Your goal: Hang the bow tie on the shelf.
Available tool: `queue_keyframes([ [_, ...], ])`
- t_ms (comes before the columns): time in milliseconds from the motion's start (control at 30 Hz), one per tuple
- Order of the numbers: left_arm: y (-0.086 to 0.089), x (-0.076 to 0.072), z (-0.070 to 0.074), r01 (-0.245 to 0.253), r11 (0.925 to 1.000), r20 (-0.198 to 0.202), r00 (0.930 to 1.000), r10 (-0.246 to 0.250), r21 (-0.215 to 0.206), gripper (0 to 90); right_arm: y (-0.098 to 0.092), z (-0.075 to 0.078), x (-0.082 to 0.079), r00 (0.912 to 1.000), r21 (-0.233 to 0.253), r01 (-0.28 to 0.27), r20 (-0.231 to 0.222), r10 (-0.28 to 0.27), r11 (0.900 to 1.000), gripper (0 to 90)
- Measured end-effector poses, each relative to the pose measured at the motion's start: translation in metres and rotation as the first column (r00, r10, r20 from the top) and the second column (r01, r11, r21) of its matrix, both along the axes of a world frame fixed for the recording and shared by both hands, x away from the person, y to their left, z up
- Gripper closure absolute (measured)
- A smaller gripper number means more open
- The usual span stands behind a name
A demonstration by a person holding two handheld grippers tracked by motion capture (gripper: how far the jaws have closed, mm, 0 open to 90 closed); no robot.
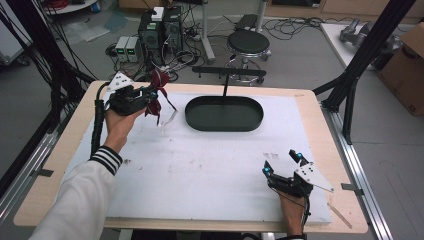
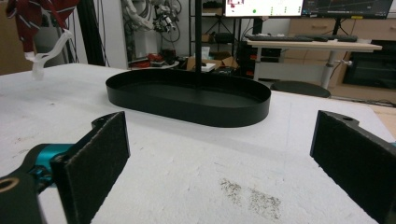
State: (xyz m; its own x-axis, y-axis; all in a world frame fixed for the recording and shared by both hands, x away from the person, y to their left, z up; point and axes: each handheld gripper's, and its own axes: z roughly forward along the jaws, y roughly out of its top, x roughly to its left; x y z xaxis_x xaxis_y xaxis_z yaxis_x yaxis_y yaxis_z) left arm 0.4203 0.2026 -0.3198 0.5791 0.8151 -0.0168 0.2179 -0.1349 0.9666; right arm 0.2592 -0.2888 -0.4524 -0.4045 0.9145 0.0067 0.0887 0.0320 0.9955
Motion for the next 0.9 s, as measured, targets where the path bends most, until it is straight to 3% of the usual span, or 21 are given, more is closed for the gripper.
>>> queue_keyframes([
  [267,-0.027,0.016,0.003,0.053,0.9985,0.008,0.9986,-0.053,0.011,74.8,0.000,0.000,0.000,1.0000,-0.001,-0.002,0.004,0.002,1.000,3.6],
  [900,-0.073,0.043,0.020,0.078,0.9964,0.046,0.9958,-0.079,0.032,74.8,-0.001,0.000,-0.001,1.0000,0.007,-0.005,-0.001,0.005,1.000,3.6],
])
